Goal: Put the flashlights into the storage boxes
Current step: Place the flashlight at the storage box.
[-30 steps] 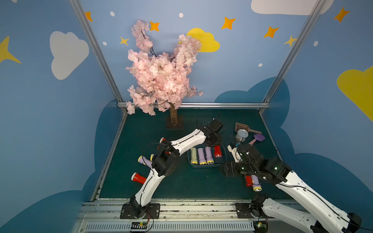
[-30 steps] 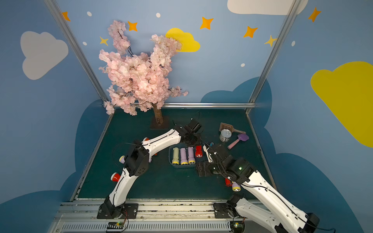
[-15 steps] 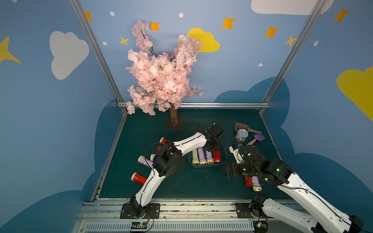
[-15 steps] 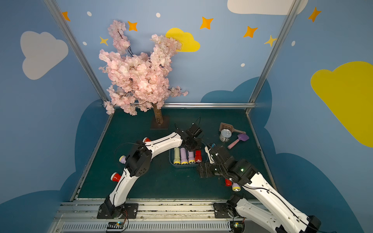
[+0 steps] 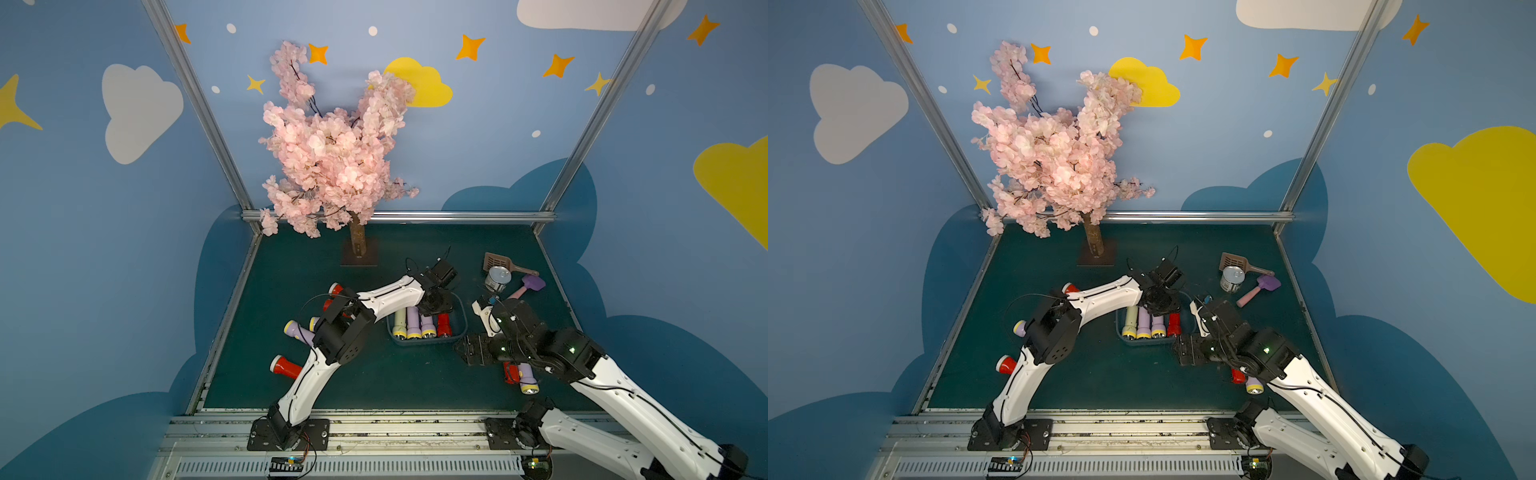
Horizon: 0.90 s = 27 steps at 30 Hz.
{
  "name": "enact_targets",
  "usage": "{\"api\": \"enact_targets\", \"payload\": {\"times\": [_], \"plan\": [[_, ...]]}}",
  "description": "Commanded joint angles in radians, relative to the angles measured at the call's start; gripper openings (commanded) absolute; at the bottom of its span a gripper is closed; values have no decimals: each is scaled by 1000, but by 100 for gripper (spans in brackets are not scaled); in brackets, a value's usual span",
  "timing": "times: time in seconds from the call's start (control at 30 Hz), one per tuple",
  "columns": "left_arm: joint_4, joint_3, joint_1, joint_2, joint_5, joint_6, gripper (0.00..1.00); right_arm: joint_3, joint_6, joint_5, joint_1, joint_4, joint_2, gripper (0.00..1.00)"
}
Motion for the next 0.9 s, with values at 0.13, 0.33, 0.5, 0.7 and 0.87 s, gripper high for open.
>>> {"api": "enact_targets", "payload": {"times": [0.13,0.33,0.5,0.7,0.87], "plan": [[-1,-15,-2,-87,-8,23,52,26,7,7,2,-20,-3,91],[4,-35,-8,-140,-6,30,53,40,6,7,5,-23,1,92],[7,-65,-20,-203,-28,47,54,42,4,13,8,-21,2,91],[38,-181,-21,-330,-64,52,56,59,-2,13,16,-13,10,91],[17,-356,-21,-509,-182,48,60,69,-9,0,39,28,51,91]]}}
